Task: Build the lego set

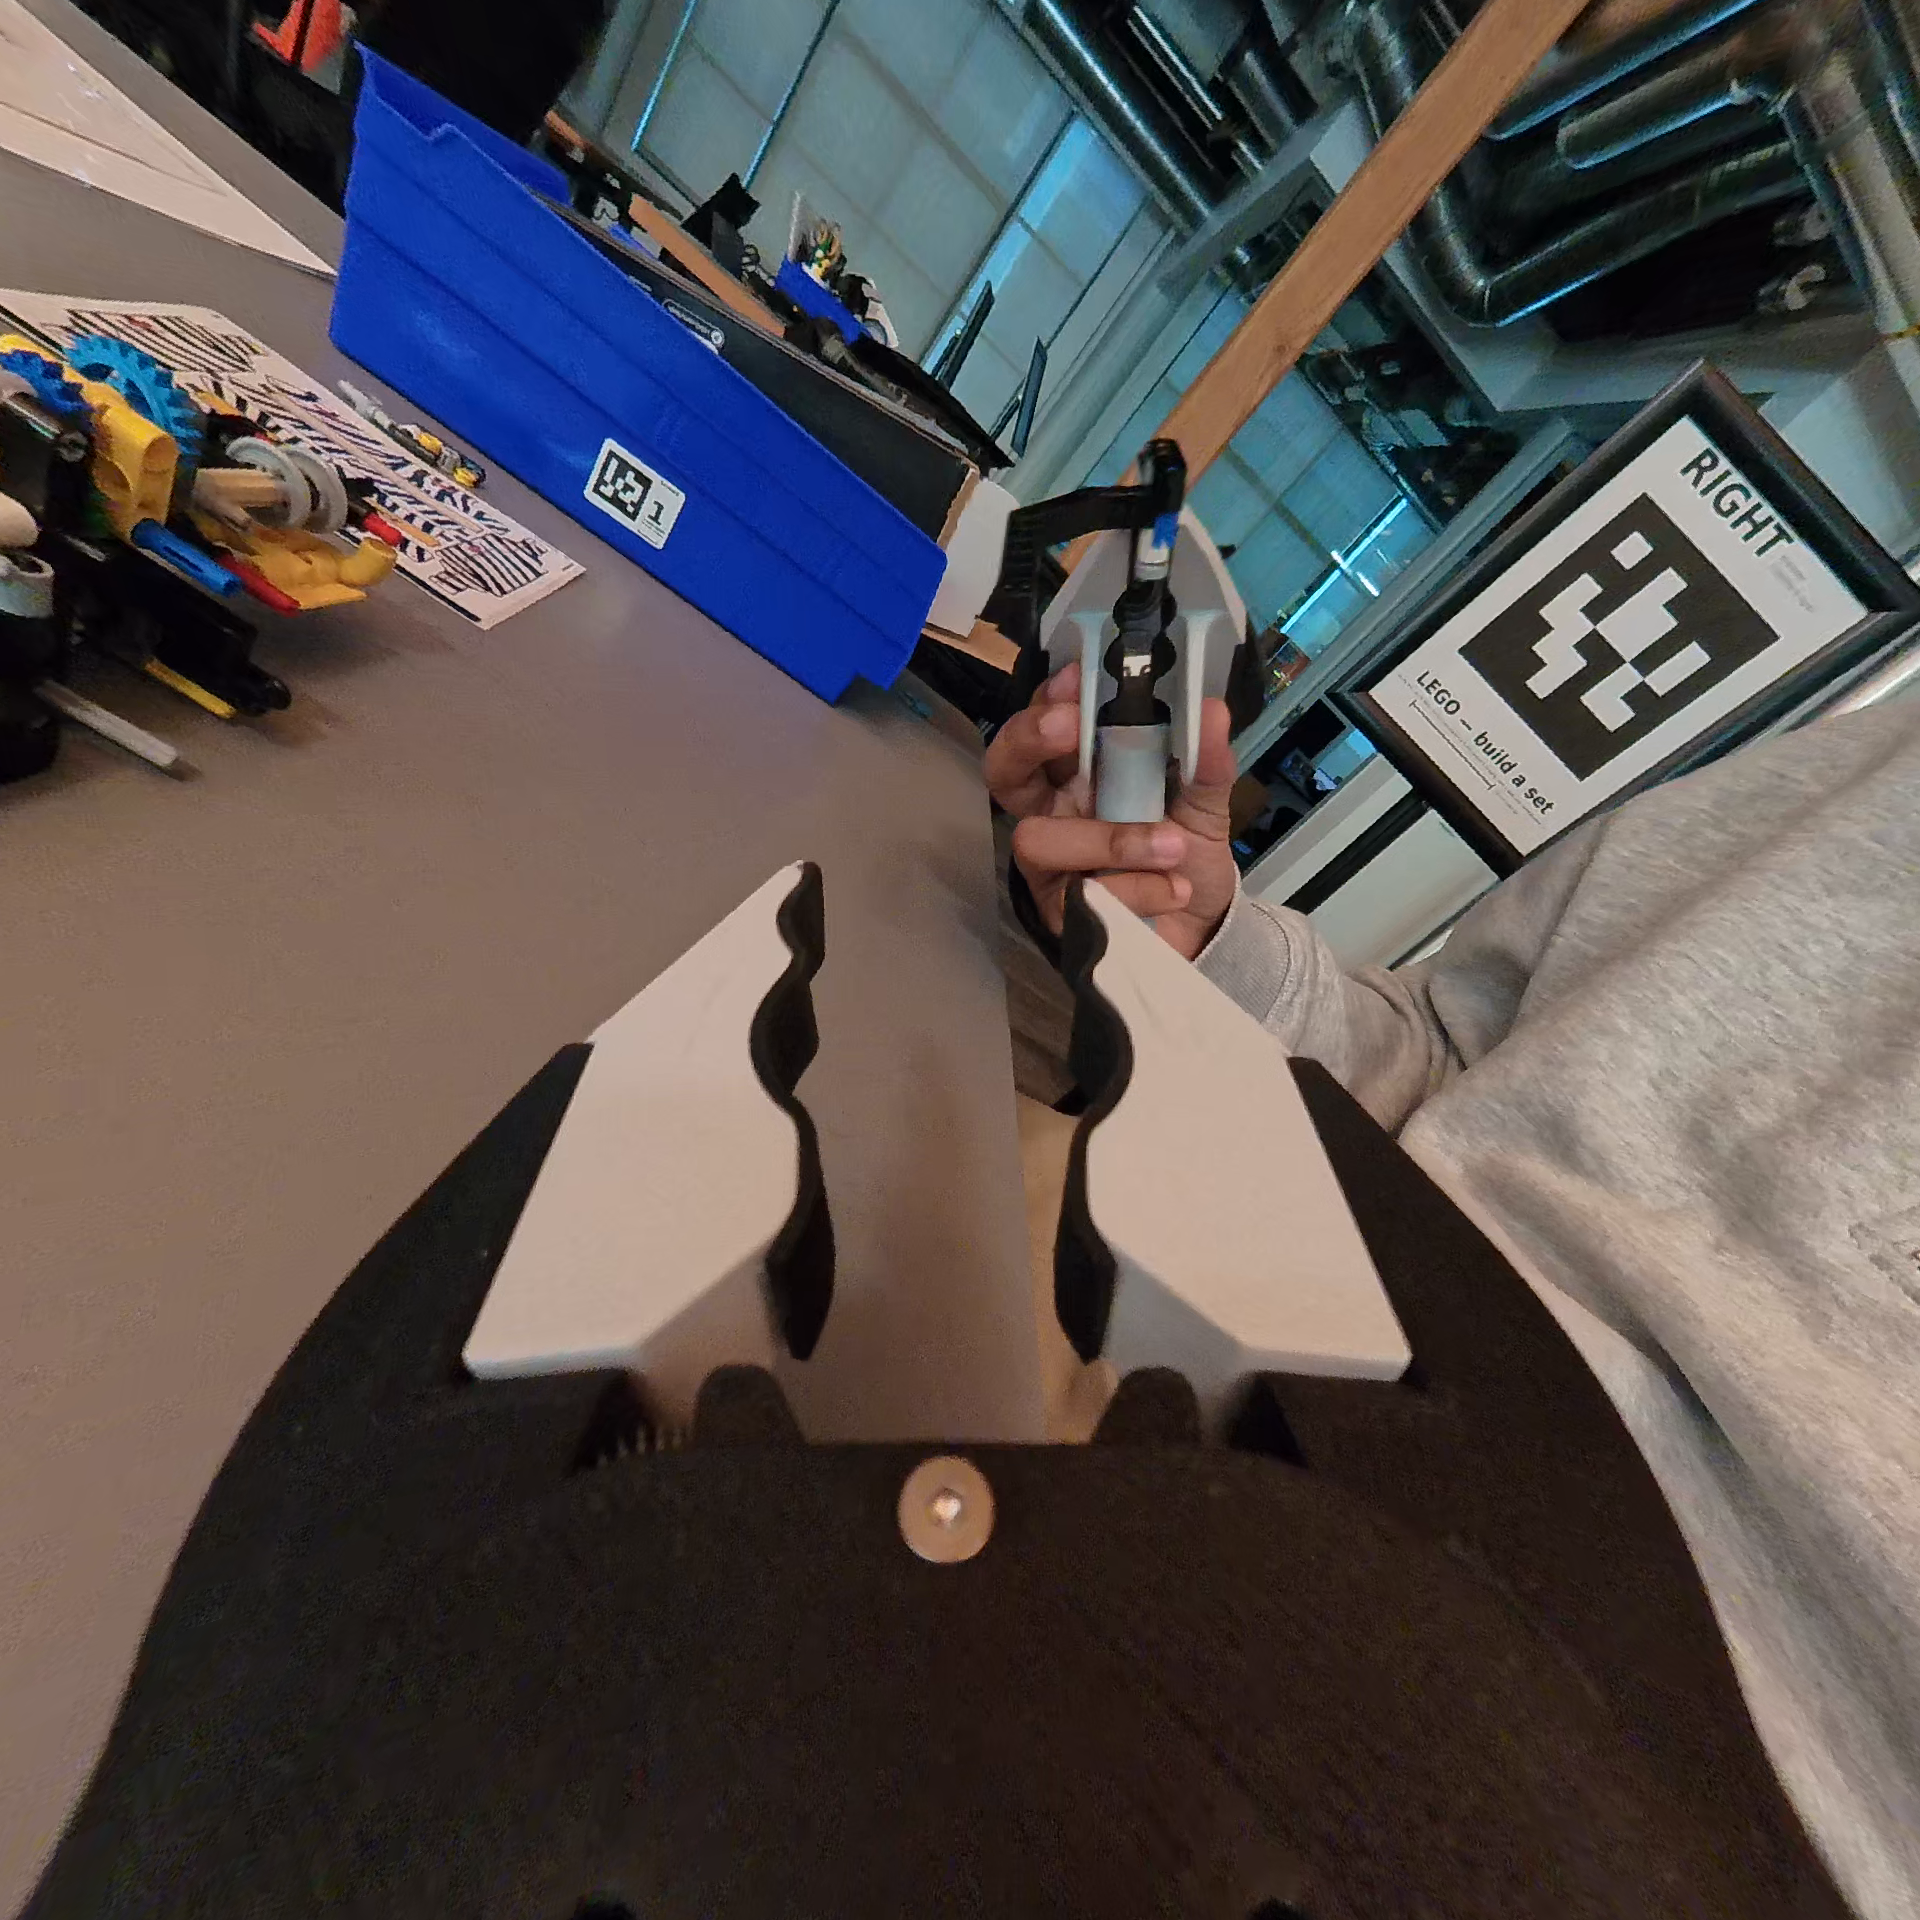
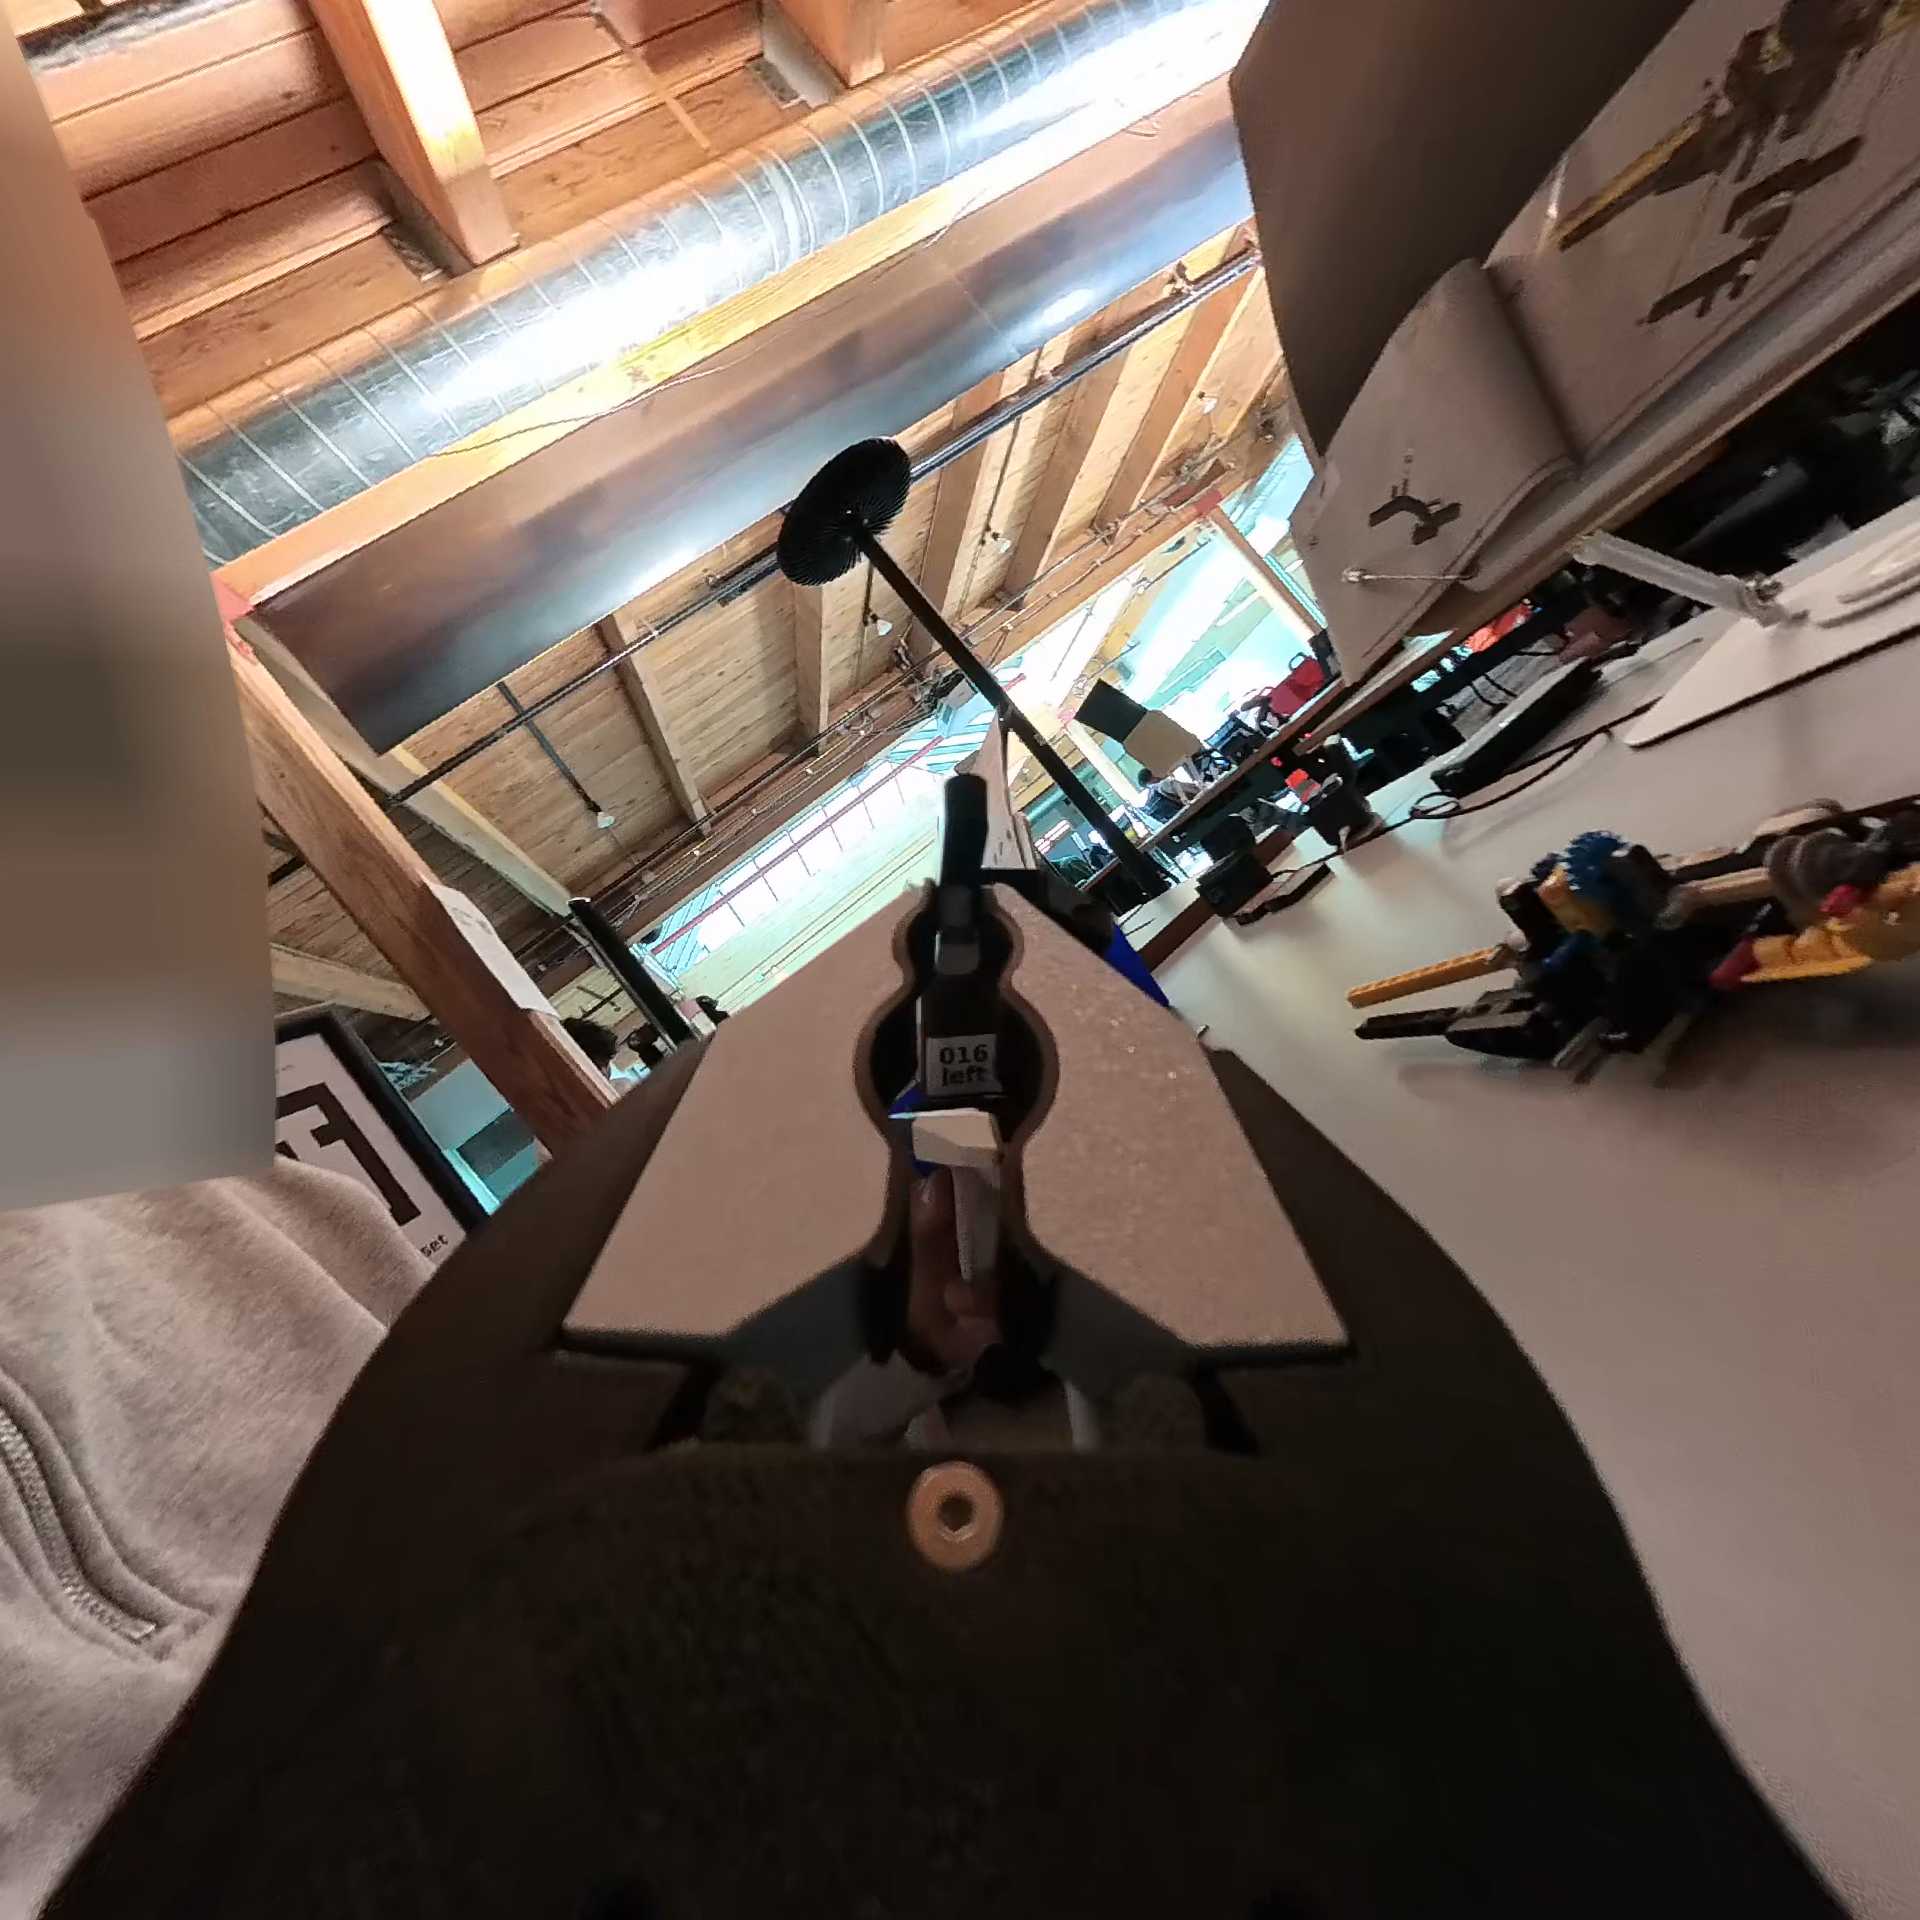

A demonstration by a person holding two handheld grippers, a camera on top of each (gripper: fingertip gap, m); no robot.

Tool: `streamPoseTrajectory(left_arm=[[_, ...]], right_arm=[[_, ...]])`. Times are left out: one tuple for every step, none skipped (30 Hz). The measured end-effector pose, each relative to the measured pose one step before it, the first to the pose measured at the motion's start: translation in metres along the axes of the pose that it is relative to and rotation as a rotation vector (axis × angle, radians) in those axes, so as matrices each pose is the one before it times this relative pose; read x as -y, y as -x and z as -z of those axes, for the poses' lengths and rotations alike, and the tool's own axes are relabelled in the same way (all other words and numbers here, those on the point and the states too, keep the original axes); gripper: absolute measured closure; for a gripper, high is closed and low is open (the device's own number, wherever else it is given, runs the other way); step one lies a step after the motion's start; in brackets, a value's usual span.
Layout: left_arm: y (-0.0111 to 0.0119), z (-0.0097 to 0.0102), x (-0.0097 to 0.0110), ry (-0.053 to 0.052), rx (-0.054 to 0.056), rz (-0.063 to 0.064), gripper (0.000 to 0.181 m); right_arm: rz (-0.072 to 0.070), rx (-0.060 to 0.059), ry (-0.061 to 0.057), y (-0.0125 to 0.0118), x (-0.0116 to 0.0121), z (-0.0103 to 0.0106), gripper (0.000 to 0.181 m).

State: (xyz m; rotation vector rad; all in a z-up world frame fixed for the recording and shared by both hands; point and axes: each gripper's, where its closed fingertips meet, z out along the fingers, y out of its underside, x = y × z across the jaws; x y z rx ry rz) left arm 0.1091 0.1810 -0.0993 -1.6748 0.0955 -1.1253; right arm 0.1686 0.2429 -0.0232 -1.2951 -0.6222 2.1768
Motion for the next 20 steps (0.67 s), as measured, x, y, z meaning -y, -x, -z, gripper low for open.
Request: streamPoseTrajectory(left_arm=[[-0.00105, 0.00092, 0.00245, -0.0152, 0.0004, -0.0186, 0.140], [-0.00053, 0.00203, 0.00575, -0.0394, 0.0158, -0.0408, 0.148], [0.00088, 0.00230, 0.00673, -0.0468, 0.0285, -0.0434, 0.151], [0.00149, 0.00197, 0.00447, -0.0308, 0.0272, -0.0321, 0.151], [0.00090, 0.00092, 0.00145, -0.0071, 0.0194, -0.0264, 0.151], [0.00043, -0.00012, -0.00037, 0.0070, 0.0155, -0.0265, 0.150], [0.00009, -0.00073, -0.00090, 0.0095, 0.0153, -0.0280, 0.149], [-0.00084, -0.00095, -0.00110, 0.0082, 0.0112, -0.0270, 0.148], [-0.00125, -0.00115, -0.00128, 0.0090, 0.0067, -0.0220, 0.148], [-0.00109, -0.00111, -0.00132, 0.0098, 0.0055, -0.0169, 0.148], [-0.00076, -0.00072, -0.00092, 0.0067, 0.0044, -0.0126, 0.148], [-0.00053, -0.00035, -0.00018, 0.0019, 0.0022, -0.0077, 0.148], [0.00026, 0.00000, 0.00009, -0.0007, 0.0031, -0.0017, 0.148], [0.00049, 0.00017, 0.00018, -0.0015, 0.0016, 0.0027, 0.148], [0.00070, 0.00017, 0.00033, -0.0024, 0.0026, 0.0029, 0.147], [0.00061, 0.00002, 0.00005, -0.0009, 0.0030, 0.0024, 0.147], [0.00056, -0.00007, 0.00002, 0.0003, 0.0023, 0.0025, 0.147], [0.00072, 0.00002, -0.00004, -0.0001, 0.0022, 0.0034, 0.147], [0.00080, 0.00010, 0.00021, -0.0012, 0.0020, 0.0052, 0.147], [0.00106, 0.00024, 0.00032, -0.0027, 0.0026, 0.0063, 0.147]], right_arm=[[-0.0141, -0.0216, 0.0012, -0.00455, -0.00034, 0.00004, 0.176], [-0.0193, -0.0360, 0.0046, -0.00759, -0.00106, 0.00027, 0.176], [-0.0256, -0.0459, 0.0081, -0.01012, -0.00200, 0.00037, 0.176], [-0.0316, -0.0420, 0.0120, -0.01003, -0.00231, 0.00033, 0.176], [-0.0354, -0.0281, 0.0078, -0.00778, -0.00150, 0.00012, 0.176], [-0.0371, -0.0127, -0.0012, -0.00474, 0.00006, 0.00009, 0.176], [-0.0347, -0.0015, -0.0094, -0.00244, 0.00127, 0.00038, 0.176], [-0.0333, 0.0012, -0.0139, -0.00162, 0.00203, 0.00055, 0.176], [-0.0309, 0.0017, -0.0143, -0.00131, 0.00234, 0.00082, 0.176], [-0.0260, -0.0014, -0.0113, -0.00187, 0.00203, 0.00087, 0.176], [-0.0189, -0.0050, -0.0089, -0.00253, 0.00182, 0.00103, 0.176], [-0.0136, -0.0061, -0.0089, -0.00252, 0.00201, 0.00105, 0.176], [-0.0117, -0.0049, -0.0071, -0.00197, 0.00168, 0.00082, 0.177], [-0.0101, -0.0025, -0.0049, -0.00127, 0.00136, 0.00063, 0.177], [-0.0084, -0.0015, -0.0039, -0.00092, 0.00093, 0.00033, 0.176], [-0.0066, -0.0016, -0.0020, -0.00081, 0.00043, 0.00023, 0.176], [-0.0059, -0.0023, 0.0007, -0.00079, -0.00010, 0.00008, 0.176], [-0.0066, -0.0027, 0.0024, -0.00102, -0.00033, -0.00016, 0.176], [-0.0086, -0.0015, 0.0017, -0.00108, -0.00035, -0.00010, 0.176], [-0.0108, 0.0011, -0.0006, -0.00071, 0.00005, -0.00002, 0.176]])
